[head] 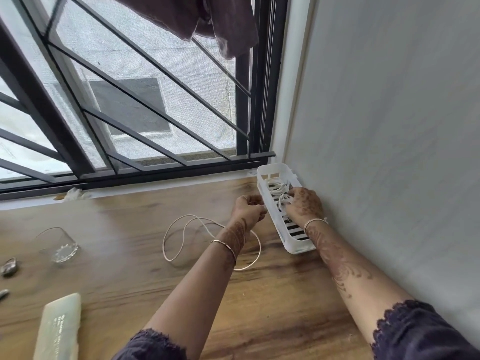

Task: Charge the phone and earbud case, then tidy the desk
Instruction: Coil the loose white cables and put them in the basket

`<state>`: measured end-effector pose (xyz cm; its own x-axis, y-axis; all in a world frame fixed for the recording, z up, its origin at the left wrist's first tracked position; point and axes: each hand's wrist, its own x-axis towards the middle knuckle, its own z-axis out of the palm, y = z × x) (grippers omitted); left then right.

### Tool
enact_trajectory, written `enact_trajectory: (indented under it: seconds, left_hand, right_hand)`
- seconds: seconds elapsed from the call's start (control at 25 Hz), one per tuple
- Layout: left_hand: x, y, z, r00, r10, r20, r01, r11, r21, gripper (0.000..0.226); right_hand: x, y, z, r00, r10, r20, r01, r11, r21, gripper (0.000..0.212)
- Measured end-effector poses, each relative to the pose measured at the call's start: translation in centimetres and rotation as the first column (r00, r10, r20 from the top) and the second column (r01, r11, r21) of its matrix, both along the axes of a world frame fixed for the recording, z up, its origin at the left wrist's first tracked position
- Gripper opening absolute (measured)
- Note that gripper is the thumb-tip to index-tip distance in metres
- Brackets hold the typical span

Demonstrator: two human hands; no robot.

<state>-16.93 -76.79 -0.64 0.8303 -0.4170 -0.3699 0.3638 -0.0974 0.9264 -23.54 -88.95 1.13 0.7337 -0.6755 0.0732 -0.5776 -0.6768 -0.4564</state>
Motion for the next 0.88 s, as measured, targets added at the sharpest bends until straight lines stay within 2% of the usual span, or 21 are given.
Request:
enact_trajectory:
  seconds: [0.28, 0.44, 0.6, 0.72, 0.8, 0.88]
  left_hand:
    - [0.2, 4.6, 2.0, 0.997, 0.06, 0.058, -0.056, 0.996, -0.068, 0.029]
    - [0.2, 8.9, 2.1, 0.984, 0.16, 0.078, -0.152, 0.983, -0.1, 0.027]
    - [0.3, 13.9, 1.4, 0.957, 0.28, 0.081, -0.275, 0.959, -0.065, 0.025]
    - [-0.1, 16.2, 0.3, 0.951, 0.302, 0.061, -0.299, 0.953, -0.045, 0.023]
    - [-0.6, 17.1, -0.3, 0.947, 0.318, 0.056, -0.315, 0.948, -0.048, 0.022]
    - [-1.1, 17.6, -0.8, 0.931, 0.36, 0.059, -0.356, 0.931, -0.077, 0.021]
  right_hand:
    - [-0.3, 4.7, 1.3, 0.972, 0.106, 0.208, -0.08, 0.988, -0.13, 0.028]
    - [0.0, 8.7, 0.9, 0.954, 0.202, 0.223, -0.166, 0.971, -0.171, 0.02]
    - [0.6, 12.2, -0.6, 0.943, 0.311, 0.115, -0.296, 0.946, -0.129, 0.021]
    - [0.6, 13.7, -1.6, 0.938, 0.346, -0.026, -0.346, 0.93, -0.121, 0.028]
    - [0.2, 14.0, -2.3, 0.929, 0.336, -0.154, -0.36, 0.918, -0.168, 0.03]
    - [-0.1, 14.0, -2.6, 0.932, 0.306, -0.197, -0.349, 0.905, -0.245, 0.026]
